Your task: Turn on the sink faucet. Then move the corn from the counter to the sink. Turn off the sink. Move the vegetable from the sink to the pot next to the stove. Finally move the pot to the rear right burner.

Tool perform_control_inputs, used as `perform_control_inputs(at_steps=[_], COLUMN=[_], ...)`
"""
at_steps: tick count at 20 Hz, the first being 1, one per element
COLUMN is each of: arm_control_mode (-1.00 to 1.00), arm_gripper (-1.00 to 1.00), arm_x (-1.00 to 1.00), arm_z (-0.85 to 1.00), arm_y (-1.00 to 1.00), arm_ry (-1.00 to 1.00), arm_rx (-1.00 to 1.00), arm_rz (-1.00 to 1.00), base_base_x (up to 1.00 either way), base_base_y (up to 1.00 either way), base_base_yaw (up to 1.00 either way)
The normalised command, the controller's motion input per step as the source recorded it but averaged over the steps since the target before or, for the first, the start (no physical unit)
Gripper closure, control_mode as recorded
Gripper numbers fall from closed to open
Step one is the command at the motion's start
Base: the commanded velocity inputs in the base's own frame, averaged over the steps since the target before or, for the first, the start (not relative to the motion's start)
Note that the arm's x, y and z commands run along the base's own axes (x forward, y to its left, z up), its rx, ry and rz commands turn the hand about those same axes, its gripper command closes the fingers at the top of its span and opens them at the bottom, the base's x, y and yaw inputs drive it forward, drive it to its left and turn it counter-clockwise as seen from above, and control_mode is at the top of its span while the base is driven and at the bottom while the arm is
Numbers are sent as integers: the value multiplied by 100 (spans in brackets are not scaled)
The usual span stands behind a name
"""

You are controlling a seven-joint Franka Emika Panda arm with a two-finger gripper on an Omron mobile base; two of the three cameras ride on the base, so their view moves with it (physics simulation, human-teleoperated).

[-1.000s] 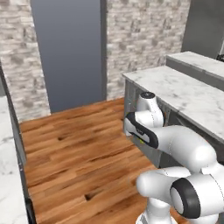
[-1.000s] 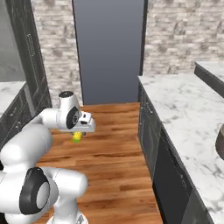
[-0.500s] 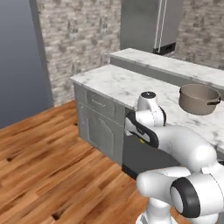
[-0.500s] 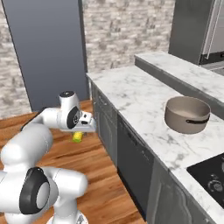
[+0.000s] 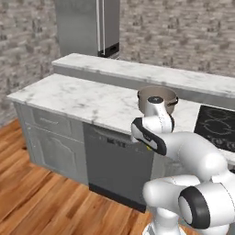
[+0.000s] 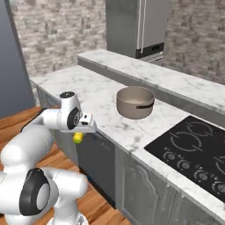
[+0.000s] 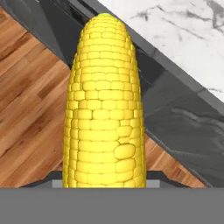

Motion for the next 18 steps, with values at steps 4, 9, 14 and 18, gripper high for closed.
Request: perform_control_inputs(at_steps=[4,9,14,18], arm_control_mode=[100,100,100,100], arm_gripper=[100,100,100,100], arm_x=[0,0,0,0], arm_z=[0,0,0,0], arm_y=[0,0,0,0], arm_ry=[0,0,0,0], arm_rx=[0,0,0,0], arm_rz=[0,0,0,0], base_base_x=[8,16,34,45], base_base_y=[-46,-49,-36,-12], base_base_yaw=[-54,-54,-51,-48])
